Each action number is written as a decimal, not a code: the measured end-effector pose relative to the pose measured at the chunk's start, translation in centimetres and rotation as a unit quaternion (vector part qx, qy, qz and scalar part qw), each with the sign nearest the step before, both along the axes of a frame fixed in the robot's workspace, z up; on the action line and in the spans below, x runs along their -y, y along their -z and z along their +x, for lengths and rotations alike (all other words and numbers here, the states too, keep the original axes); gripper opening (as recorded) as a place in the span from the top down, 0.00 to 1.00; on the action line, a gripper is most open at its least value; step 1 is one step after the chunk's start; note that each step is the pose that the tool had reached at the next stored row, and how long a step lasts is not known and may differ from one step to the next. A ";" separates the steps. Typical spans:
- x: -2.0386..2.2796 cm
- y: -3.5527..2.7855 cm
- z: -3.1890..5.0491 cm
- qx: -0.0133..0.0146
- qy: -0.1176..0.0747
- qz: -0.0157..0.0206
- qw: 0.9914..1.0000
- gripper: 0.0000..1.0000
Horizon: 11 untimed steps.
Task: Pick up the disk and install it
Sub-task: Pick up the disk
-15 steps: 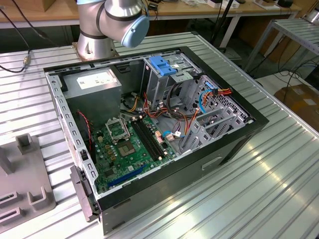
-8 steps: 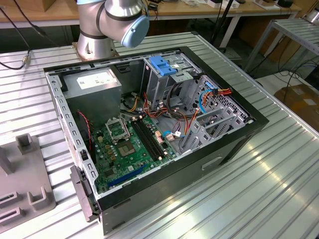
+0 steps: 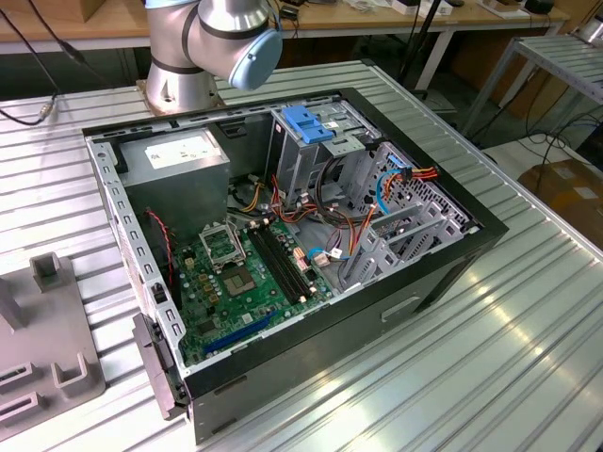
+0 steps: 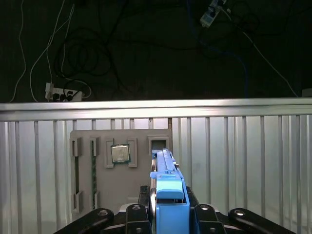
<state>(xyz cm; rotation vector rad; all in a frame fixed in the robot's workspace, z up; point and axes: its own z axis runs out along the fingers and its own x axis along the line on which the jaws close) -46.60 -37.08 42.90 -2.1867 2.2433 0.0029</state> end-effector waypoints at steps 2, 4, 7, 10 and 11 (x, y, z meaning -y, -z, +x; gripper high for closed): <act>0.00 -0.33 0.00 0.000 0.000 0.000 1.000 0.63; 0.00 -0.72 0.00 0.000 0.000 0.000 1.000 0.63; 0.00 -1.35 0.00 0.000 0.000 0.000 1.000 0.63; 0.00 -1.83 0.00 0.000 0.000 0.000 1.000 0.63; 0.00 -1.98 0.00 0.000 0.000 0.000 1.000 0.63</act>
